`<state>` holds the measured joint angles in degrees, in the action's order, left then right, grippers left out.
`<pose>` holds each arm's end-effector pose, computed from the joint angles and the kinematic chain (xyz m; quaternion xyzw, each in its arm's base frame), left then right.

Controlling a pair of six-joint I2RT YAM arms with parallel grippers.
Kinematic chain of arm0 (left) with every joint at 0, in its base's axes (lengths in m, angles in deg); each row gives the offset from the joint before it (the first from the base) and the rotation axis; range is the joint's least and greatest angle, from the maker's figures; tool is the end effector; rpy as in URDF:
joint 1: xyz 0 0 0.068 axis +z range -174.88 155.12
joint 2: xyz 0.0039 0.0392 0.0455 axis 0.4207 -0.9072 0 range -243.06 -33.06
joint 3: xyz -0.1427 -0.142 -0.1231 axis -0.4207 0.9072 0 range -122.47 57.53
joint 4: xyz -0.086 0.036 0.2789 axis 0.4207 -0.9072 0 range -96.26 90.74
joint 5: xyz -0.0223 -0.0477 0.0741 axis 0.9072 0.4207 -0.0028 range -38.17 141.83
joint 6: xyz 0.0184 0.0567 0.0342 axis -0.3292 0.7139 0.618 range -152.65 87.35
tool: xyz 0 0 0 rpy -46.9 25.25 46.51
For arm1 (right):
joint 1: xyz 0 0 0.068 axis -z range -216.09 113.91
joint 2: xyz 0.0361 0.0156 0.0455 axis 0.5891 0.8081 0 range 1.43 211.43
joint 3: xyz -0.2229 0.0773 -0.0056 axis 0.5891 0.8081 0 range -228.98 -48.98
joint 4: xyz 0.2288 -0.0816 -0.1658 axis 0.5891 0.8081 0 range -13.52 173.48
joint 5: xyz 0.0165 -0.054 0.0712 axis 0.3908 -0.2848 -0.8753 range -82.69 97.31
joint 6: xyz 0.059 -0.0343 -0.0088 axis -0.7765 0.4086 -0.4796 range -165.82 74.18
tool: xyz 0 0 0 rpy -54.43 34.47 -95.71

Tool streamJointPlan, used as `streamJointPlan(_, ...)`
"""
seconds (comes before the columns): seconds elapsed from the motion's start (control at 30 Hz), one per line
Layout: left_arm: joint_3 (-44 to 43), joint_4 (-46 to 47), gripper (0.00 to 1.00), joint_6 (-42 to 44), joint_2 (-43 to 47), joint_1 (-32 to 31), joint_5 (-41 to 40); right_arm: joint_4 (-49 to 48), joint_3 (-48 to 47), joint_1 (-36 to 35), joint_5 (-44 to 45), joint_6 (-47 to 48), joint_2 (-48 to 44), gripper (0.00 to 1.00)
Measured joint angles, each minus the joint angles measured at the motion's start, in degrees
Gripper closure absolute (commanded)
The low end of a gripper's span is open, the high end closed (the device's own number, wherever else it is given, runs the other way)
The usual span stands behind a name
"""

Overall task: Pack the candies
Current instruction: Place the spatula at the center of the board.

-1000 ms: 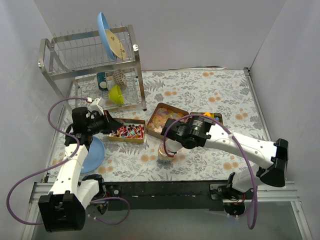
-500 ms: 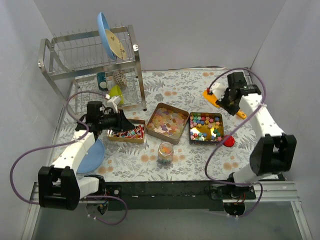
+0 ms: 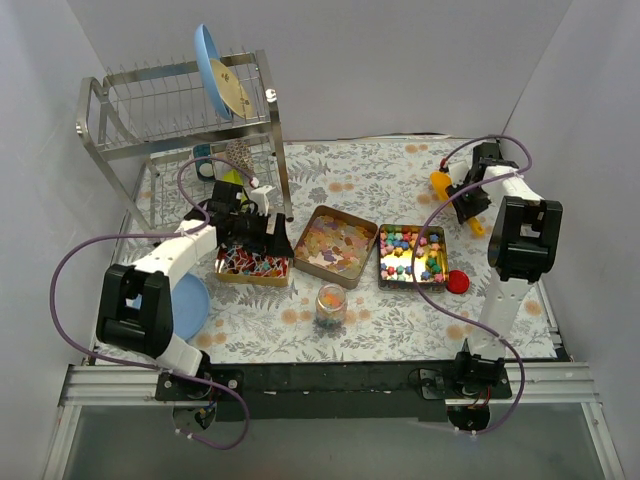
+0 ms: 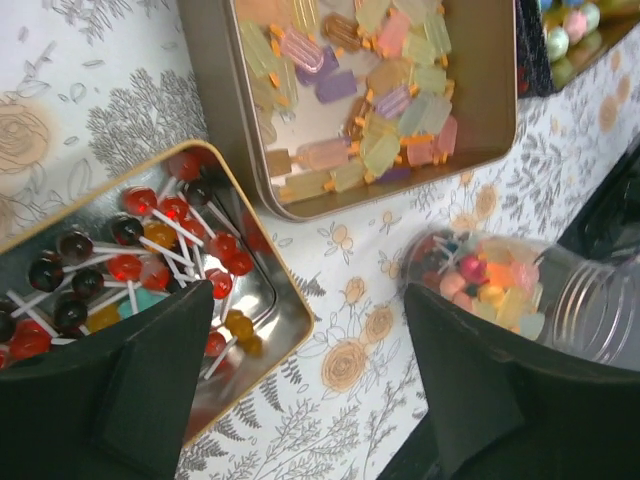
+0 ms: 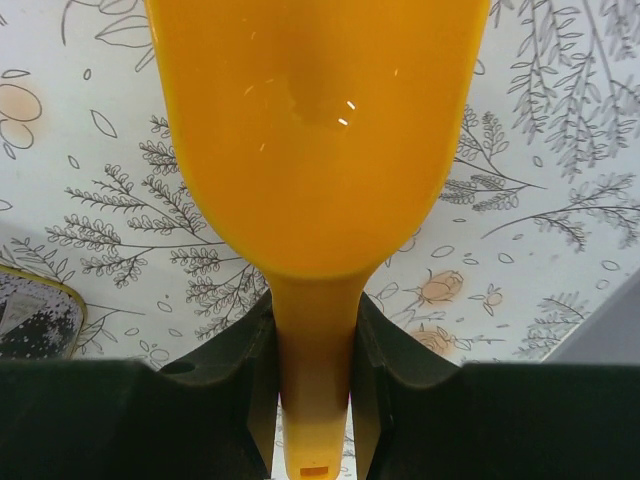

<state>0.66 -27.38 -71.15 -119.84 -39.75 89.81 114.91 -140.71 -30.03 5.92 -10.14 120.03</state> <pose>0.3218 -0.1207 0.1516 -0.0984 0.9081 -0.3964 0.0921 0.4562 -0.0472 0.1211 -0.2521 0.9437 -0.0650 0.2040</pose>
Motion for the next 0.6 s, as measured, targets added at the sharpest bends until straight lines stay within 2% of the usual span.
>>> streamJointPlan(0.03,-0.7,0.0,0.02,0.2,-0.2,0.0,-0.7,0.1,0.0,0.2,-0.2,-0.2,0.6,0.70)
streamJointPlan(0.07,-1.5,0.1,0.02,0.2,-0.4,-0.1,-1.5,0.1,0.0,0.3,-0.3,-0.4,0.9,0.46)
streamJointPlan(0.13,-3.0,0.5,0.02,-0.6,-1.0,-0.2,-3.4,0.3,0.0,0.8,-0.9,-1.0,1.0,0.40)
streamJointPlan(0.27,-5.1,1.4,0.02,-2.5,-4.2,-0.3,-7.7,0.9,0.0,2.7,-3.7,-0.7,0.7,0.37)
streamJointPlan(0.33,-6.4,1.0,0.02,-3.2,-6.4,-0.3,-9.4,2.0,0.0,4.3,-7.0,0.7,-0.1,0.30)
streamJointPlan(0.4,-8.0,0.8,0.02,-4.2,-8.3,-0.3,-11.2,3.5,0.3,6.5,-11.4,3.5,-1.7,0.19)
streamJointPlan(0.43,-8.9,0.7,0.02,-4.9,-9.1,-0.3,-12.0,4.1,1.2,7.7,-14.2,5.9,-3.4,0.14)
streamJointPlan(0.6,-13.0,-0.3,0.02,-5.9,-11.8,-0.3,-10.3,11.3,14.3,10.3,-23.4,28.0,-18.1,0.09)
